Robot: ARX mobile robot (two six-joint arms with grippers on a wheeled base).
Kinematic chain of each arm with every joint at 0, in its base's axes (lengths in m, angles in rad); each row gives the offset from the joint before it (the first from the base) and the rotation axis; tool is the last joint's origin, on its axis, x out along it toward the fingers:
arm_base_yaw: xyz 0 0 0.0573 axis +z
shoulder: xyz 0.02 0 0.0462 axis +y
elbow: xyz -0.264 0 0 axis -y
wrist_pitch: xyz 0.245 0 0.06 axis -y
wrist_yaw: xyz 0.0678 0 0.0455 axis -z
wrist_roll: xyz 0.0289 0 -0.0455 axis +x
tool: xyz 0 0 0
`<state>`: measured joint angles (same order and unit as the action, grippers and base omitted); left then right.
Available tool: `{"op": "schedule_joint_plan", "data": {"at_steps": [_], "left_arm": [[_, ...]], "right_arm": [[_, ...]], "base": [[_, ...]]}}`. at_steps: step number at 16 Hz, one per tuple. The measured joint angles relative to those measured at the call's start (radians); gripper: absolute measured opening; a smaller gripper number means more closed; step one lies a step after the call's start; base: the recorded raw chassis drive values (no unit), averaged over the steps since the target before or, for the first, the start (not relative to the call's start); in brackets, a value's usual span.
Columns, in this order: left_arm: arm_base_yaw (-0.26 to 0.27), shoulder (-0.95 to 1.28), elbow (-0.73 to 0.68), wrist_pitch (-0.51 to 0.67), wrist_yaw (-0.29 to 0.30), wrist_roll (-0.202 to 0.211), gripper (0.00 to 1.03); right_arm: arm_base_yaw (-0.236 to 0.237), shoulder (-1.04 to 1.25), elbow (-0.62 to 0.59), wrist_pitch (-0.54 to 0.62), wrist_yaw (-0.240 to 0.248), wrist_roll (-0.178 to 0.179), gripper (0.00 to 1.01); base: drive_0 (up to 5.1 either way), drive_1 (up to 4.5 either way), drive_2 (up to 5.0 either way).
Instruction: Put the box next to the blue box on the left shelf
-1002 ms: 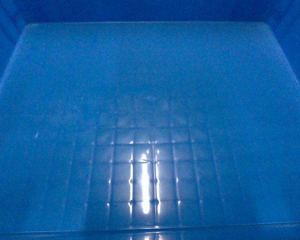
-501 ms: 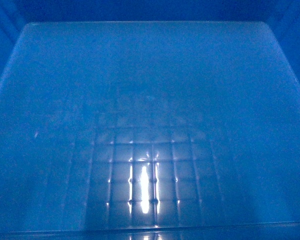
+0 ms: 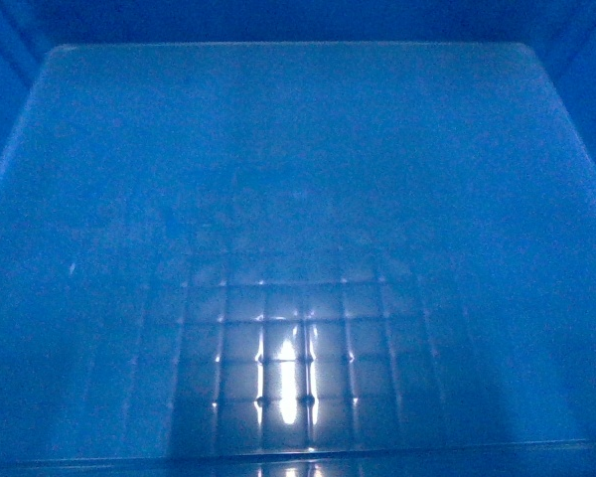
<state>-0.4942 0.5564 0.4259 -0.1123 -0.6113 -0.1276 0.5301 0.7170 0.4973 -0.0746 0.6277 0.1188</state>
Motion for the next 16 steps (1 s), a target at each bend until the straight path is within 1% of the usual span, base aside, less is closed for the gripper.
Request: {"op": "schedule_joint_plan", "data": {"at_steps": [13, 16], "left_arm": [[0.000, 0.009, 0.000, 0.004, 0.000, 0.000, 0.09], [0.000, 0.003, 0.000, 0.001, 0.001, 0.000, 0.09]], "right_arm": [[0.000, 0.008, 0.000, 0.002, -0.001, 0.000, 0.12], [0.000, 0.001, 0.000, 0.000, 0.000, 0.000, 0.12]], "base": [[0.1, 4.37, -4.2], [0.0, 0.00, 0.0]]}}
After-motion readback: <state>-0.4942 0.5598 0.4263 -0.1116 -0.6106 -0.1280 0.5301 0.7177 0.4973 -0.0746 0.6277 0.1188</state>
